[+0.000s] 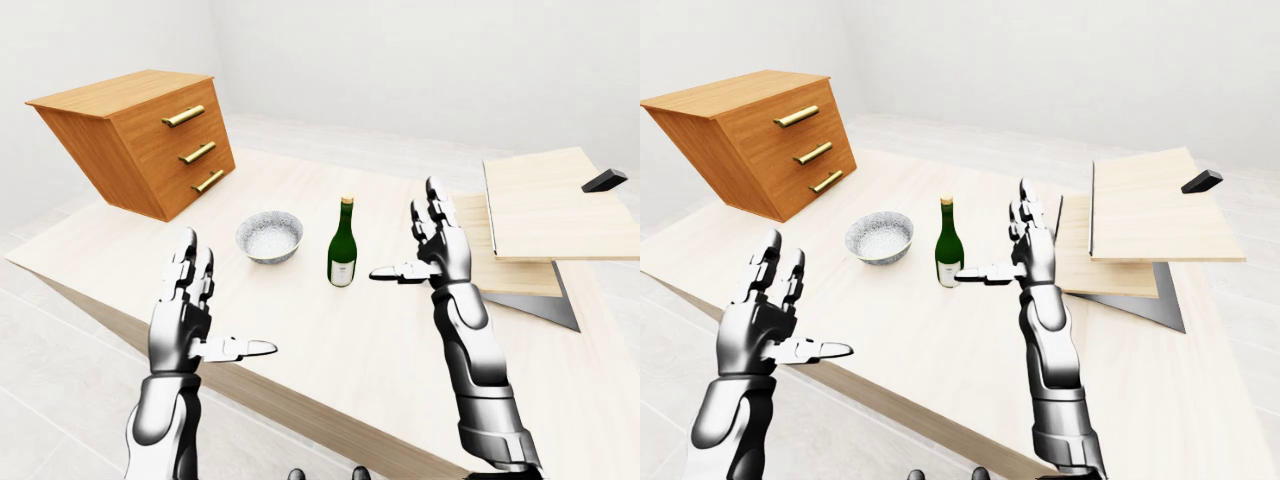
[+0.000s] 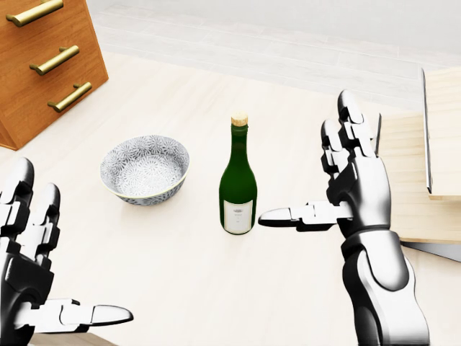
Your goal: Put the wine bottle on the wine rack.
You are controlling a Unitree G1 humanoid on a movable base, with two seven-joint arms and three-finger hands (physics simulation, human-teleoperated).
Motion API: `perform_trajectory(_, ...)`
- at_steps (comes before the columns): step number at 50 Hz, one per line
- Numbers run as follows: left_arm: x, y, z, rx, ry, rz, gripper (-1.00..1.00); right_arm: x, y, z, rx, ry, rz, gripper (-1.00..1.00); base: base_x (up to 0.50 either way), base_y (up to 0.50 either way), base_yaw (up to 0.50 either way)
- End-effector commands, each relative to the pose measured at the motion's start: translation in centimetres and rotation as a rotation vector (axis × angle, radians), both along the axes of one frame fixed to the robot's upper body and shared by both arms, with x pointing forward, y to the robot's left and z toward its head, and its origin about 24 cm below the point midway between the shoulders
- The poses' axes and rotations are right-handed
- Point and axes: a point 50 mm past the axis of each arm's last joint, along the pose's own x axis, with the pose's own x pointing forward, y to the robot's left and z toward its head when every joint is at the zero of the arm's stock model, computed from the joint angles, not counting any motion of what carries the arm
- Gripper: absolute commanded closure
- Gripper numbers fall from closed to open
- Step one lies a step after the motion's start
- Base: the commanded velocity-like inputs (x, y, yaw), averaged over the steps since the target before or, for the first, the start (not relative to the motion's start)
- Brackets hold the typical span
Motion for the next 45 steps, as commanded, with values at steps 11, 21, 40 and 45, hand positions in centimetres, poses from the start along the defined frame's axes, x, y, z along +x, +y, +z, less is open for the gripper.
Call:
perform_trajectory(11, -0.2, 0.5, 0.4, -0.001, -0.018, 0.010, -1.00, 3.4, 0.8, -0.9, -0.006, 0.104, -0.019, -1.00, 0.00, 0.00, 0.00)
perform_trajectory(21, -0.3, 0.4, 0.3, -0.002, -0.012, 0.008, -1.00, 4.3, 1.1, -1.2, -0.013, 0.136, -0.015, -1.00, 0.00, 0.00, 0.00)
perform_trajectory(40, -0.4, 0.7, 0.2, -0.011, -0.011, 0.015, -1.00, 5.6, 2.3, -1.3, -0.021, 0.173, 0.004, -1.00, 0.00, 0.00, 0.00)
perform_trajectory(45, -0.3, 0.8, -0.1, -0.014, -0.001, 0.017, -1.00, 5.8, 2.7, -0.8, -0.019, 0.160, 0.012, -1.00, 0.00, 0.00, 0.00)
